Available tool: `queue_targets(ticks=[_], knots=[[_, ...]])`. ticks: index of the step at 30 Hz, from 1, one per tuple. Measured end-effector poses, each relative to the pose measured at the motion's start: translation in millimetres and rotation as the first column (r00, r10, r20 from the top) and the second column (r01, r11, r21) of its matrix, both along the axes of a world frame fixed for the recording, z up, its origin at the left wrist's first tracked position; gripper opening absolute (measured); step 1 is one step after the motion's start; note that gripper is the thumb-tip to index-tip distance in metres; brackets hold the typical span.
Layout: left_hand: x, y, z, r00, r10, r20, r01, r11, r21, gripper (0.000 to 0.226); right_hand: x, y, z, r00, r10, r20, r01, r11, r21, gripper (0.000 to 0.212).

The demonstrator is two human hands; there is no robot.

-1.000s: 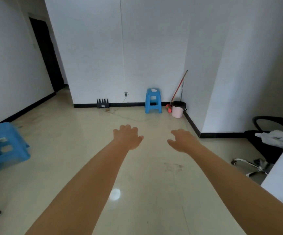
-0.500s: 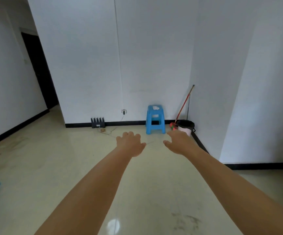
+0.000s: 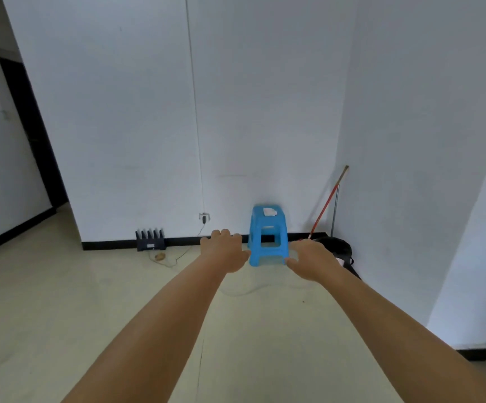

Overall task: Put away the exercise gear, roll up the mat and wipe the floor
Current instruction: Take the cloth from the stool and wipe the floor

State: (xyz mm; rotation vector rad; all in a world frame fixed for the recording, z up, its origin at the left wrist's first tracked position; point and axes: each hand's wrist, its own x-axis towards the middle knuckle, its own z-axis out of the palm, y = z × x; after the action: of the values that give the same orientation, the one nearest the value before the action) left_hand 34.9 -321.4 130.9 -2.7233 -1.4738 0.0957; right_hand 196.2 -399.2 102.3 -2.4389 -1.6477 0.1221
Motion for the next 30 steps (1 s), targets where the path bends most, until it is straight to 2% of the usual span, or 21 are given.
queue_targets(ticks=[4,8,11,12,14,16,23,30], knots=[[50,103,0,1.0,-0.013,0.005,0.013,1.0,-0.022,0.052,51,91,0,0.999,-0.035,-0.014,0.035,0.999,0.0,0.042],[101,193,-7,0.999,-0.036,-0.005,0.036,0.999,-0.026,0.051,103,180,-5,0.997,-0.072,-0.016,0.072,0.997,-0.009,0.018],[144,267,-16,0.999,-0.039,0.005,0.039,0.999,-0.02,0.05,145,254,-7,0.995,-0.089,-0.035,0.089,0.996,-0.003,0.016],[161,292,-20,0.999,-0.041,0.005,0.041,0.999,-0.018,0.05,161,280,-9,0.996,-0.076,-0.039,0.077,0.997,0.006,0.017],[194,344,-25,0.999,-0.04,-0.004,0.04,0.999,-0.022,0.05,193,331,-11,0.998,-0.056,-0.03,0.056,0.998,0.007,0.036],[226,394,-27,0.999,-0.032,-0.019,0.031,0.999,-0.03,0.05,223,380,-9,0.999,-0.031,-0.023,0.031,1.0,0.001,0.047],[311,555,-20,0.999,-0.034,-0.041,0.035,0.999,0.006,0.05,315,546,0,1.0,0.006,-0.009,-0.006,1.0,0.006,0.047],[397,729,-45,0.999,-0.036,-0.035,0.036,0.999,-0.004,0.05,410,715,-32,1.0,-0.009,-0.006,0.008,0.998,-0.058,0.049]])
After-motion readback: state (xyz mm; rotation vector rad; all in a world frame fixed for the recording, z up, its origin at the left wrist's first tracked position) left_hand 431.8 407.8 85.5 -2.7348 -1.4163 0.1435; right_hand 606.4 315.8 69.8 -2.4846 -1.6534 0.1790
